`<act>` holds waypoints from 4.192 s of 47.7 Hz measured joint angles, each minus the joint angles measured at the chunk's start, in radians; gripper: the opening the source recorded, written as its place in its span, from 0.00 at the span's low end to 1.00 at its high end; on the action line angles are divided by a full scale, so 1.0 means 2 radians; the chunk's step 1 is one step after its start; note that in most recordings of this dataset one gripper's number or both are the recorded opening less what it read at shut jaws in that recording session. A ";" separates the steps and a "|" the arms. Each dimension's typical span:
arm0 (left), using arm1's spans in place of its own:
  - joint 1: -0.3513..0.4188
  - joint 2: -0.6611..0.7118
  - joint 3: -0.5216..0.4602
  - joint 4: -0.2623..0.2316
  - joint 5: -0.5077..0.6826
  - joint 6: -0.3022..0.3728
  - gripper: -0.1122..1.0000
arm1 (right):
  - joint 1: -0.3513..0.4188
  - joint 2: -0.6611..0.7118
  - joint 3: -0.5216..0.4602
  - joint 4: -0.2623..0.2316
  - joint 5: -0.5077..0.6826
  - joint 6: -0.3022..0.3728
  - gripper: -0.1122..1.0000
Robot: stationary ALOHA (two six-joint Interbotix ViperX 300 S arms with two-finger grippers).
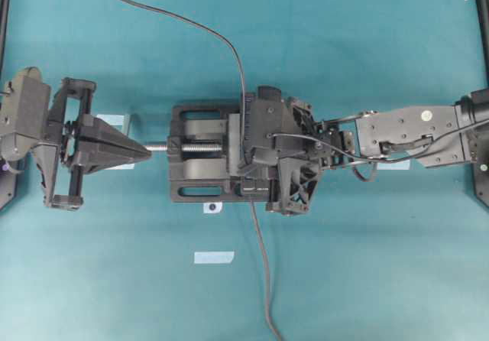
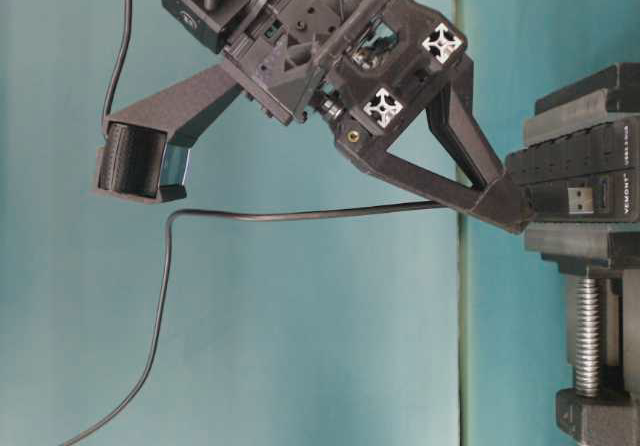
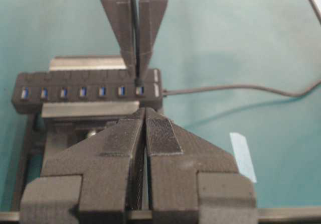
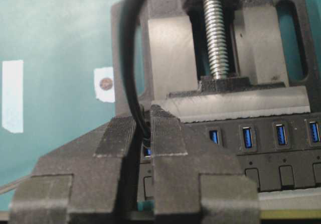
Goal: Insert the USB into the front port of the fixed hub.
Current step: 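Carry the plug with the right gripper to the hub's front port, then push the held plug into the hub's front port with the right gripper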
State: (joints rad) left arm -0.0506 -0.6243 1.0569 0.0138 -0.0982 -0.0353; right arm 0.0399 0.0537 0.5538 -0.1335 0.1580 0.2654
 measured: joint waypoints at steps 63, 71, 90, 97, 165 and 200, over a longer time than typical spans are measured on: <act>0.000 0.000 0.002 0.000 -0.001 -0.002 0.10 | 0.008 0.005 0.000 0.000 0.003 0.000 0.11; 0.000 0.000 0.002 0.000 0.000 -0.002 0.10 | 0.008 0.005 0.000 0.000 0.005 0.000 0.11; 0.000 0.000 0.002 0.000 -0.001 -0.004 0.10 | 0.008 0.005 0.000 0.000 0.005 0.001 0.11; 0.000 0.000 0.002 0.000 -0.001 -0.017 0.10 | 0.008 0.005 0.000 0.000 0.005 0.000 0.11; 0.000 0.001 -0.004 0.000 -0.019 -0.018 0.10 | -0.008 -0.002 -0.011 -0.009 -0.005 0.000 0.11; 0.000 0.008 -0.004 0.000 -0.019 -0.018 0.10 | 0.018 -0.018 -0.007 -0.008 0.023 0.000 0.11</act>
State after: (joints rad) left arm -0.0506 -0.6075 1.0492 0.0138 -0.1365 -0.0721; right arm 0.0752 0.0184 0.5400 -0.1503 0.2040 0.2654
